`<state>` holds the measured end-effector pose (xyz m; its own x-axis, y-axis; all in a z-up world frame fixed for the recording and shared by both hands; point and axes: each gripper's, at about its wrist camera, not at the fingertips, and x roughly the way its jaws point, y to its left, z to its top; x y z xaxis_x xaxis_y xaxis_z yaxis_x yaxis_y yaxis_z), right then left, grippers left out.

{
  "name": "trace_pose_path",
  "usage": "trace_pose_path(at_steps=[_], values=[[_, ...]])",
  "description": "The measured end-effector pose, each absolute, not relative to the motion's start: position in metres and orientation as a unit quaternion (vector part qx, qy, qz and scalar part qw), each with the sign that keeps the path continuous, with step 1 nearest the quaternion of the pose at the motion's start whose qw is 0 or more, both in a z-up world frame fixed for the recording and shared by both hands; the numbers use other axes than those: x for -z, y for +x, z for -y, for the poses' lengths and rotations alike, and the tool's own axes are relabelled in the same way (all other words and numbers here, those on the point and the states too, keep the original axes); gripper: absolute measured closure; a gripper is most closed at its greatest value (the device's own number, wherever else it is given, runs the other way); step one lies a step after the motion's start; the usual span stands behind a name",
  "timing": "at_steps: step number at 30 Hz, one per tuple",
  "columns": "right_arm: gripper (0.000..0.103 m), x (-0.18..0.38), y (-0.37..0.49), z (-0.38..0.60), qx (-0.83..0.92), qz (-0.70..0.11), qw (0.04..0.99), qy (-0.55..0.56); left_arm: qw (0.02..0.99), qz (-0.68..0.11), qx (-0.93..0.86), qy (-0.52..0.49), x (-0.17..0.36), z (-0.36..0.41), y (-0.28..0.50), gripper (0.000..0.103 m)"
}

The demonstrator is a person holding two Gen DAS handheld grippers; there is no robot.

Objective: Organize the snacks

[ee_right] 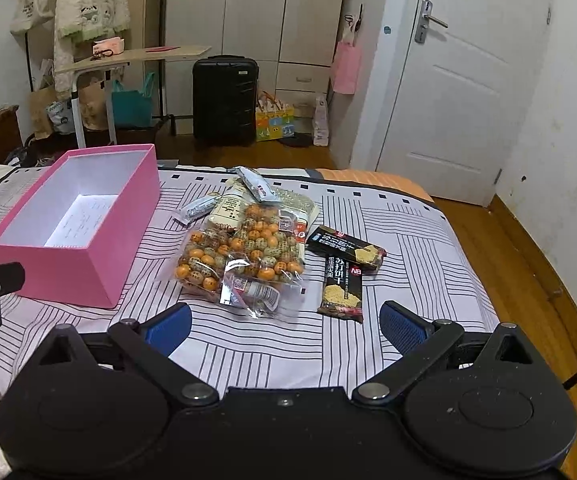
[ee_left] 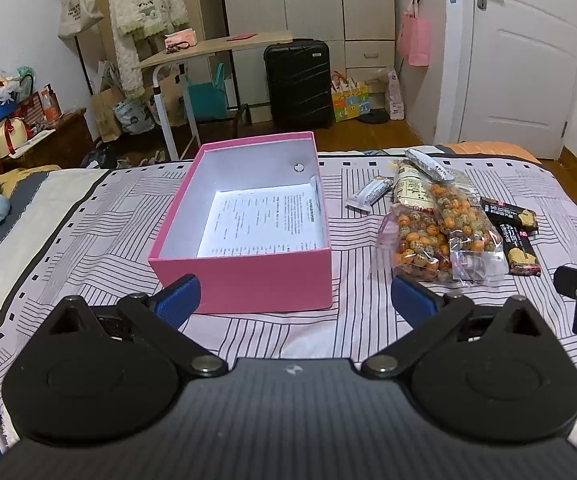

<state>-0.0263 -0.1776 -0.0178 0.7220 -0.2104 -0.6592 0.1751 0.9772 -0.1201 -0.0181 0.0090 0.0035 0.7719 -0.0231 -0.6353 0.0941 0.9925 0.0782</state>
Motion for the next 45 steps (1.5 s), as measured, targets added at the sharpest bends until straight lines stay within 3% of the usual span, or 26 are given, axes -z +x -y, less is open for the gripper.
trace_pose_path(at_steps=[26,32,40,45], values=[[0.001,0.023,-0.026,0.178,0.1,-0.353,0.93,-0.024,0.935,-0.349,0.025,0.052,0.003,-0.013,-0.016,0.0],[0.001,0.023,-0.025,0.187,0.065,-0.304,0.95,-0.023,0.934,-0.352,0.021,0.05,0.005,-0.013,-0.014,0.0],[0.002,0.054,0.024,0.214,-0.028,-0.288,0.955,-0.06,0.936,-0.335,0.059,0.091,-0.007,0.012,0.025,0.0],[0.003,0.082,0.058,0.238,-0.056,-0.278,0.959,-0.016,0.937,-0.323,0.065,0.112,0.007,0.048,0.073,0.0]])
